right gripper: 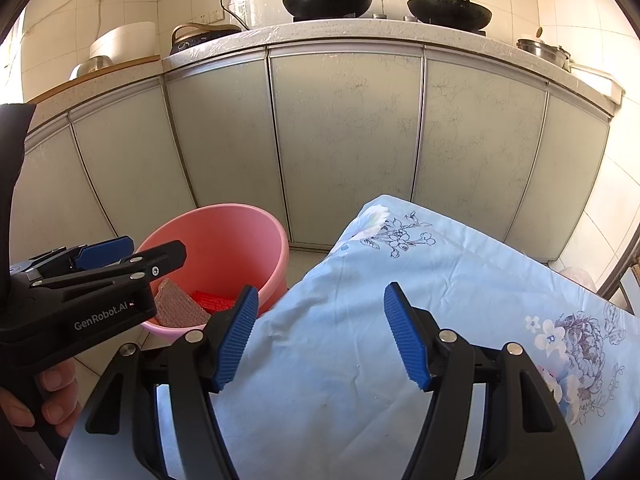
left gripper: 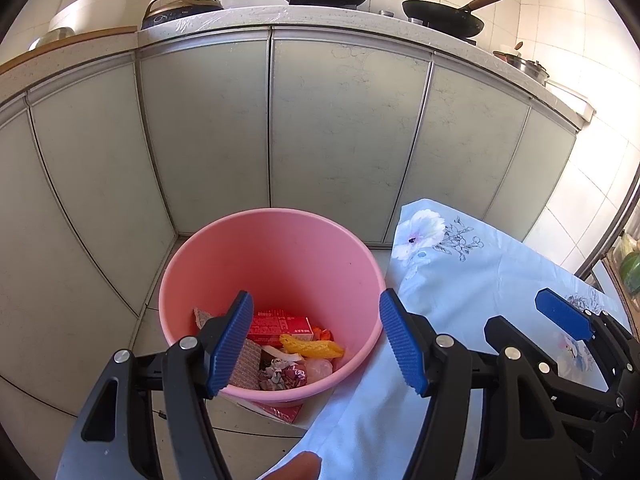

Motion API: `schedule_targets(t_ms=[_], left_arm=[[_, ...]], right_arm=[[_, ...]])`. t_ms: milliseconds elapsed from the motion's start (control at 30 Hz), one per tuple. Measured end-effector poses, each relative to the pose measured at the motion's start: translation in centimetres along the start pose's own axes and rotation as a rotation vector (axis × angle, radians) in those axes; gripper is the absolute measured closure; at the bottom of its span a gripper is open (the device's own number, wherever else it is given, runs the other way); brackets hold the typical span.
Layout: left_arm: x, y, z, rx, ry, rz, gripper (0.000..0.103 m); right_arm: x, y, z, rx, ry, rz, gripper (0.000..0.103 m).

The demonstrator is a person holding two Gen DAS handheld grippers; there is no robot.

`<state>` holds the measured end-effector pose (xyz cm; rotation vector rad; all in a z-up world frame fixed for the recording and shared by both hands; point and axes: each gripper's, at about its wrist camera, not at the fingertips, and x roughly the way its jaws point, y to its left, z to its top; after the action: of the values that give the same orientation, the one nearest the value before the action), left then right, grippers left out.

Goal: Collect trash

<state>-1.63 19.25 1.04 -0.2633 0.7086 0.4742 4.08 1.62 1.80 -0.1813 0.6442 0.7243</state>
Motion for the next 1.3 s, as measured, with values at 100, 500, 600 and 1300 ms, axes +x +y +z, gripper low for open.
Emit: schedule_targets(t_ms=[100,500,600,1300], left_arm=[[0.03,0.06,0.01,-0.004,0.000,-0.001,0.038],[0.03,0.11,-0.17,0.002,-0.007,0.009,0.039],[-0.03,0.12,-0.23,0.001,-0.009,0.011,0.040],[-0.50,0.11,-0.38,0.018,-0.010,-0.004,0.043]], right_arm=[[0.08,0.05,-0.12,-0.001,0.001,0.000,0.037],[0.10,0.15,-0.39,0.001,0.002,0.000,0.037],[0.15,0.13,-0.61,0.001,0.003,0.001,0.037],[-0.05,0.25,-0.87,-0.002,0.007,0.001,0.037]])
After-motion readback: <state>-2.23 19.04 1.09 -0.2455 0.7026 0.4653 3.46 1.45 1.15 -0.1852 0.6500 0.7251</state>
